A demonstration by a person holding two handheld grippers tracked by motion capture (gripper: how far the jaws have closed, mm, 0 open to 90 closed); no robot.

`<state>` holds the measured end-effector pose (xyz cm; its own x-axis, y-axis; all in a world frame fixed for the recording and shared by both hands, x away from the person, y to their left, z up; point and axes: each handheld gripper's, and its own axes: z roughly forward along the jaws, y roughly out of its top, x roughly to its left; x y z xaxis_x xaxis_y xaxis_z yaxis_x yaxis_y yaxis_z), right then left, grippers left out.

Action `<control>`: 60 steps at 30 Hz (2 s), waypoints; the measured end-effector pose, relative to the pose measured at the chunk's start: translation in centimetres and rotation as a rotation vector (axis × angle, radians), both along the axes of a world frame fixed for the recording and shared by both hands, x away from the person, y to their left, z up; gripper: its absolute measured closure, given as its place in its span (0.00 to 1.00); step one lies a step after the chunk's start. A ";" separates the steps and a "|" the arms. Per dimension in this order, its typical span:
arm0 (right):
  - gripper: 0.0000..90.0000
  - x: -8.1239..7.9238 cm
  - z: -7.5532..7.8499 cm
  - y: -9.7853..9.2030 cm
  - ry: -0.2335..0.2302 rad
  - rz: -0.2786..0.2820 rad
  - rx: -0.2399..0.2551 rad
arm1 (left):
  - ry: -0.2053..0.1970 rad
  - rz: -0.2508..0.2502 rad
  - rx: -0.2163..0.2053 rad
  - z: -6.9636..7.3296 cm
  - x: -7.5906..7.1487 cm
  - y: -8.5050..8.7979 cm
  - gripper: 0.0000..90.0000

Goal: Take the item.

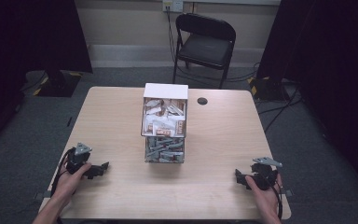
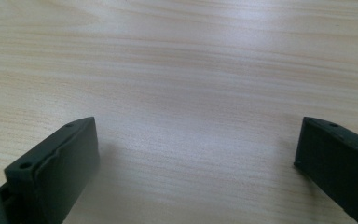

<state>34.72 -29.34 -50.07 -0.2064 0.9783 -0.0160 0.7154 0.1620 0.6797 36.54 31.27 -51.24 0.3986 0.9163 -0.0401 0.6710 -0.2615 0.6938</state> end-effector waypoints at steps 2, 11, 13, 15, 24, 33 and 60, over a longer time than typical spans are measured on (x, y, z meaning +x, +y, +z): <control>0.00 0.0 0.0 0.0 0.000 0.000 0.000 | 0.000 0.000 0.000 0.0 0.0 0.0 0.00; 0.20 -0.1 0.5 0.2 -0.009 0.040 0.016 | 0.000 0.000 0.000 0.0 0.0 0.0 0.00; 0.15 -0.1 0.6 0.3 0.005 0.053 0.043 | 0.000 0.000 0.000 0.0 0.0 0.0 0.00; 0.18 -0.2 0.9 0.4 -0.003 0.051 0.054 | 0.000 0.000 0.000 0.0 0.0 0.0 0.00; 0.26 -0.5 1.8 0.9 -0.039 0.095 0.098 | 0.000 0.000 0.000 0.0 0.0 0.0 0.00; 0.35 -1.0 3.0 1.5 -0.077 0.136 0.161 | 0.000 0.000 0.000 0.0 0.0 0.0 0.00; 0.59 -2.2 6.6 5.2 -0.118 0.374 0.222 | 0.000 0.000 0.000 0.0 0.0 0.0 0.00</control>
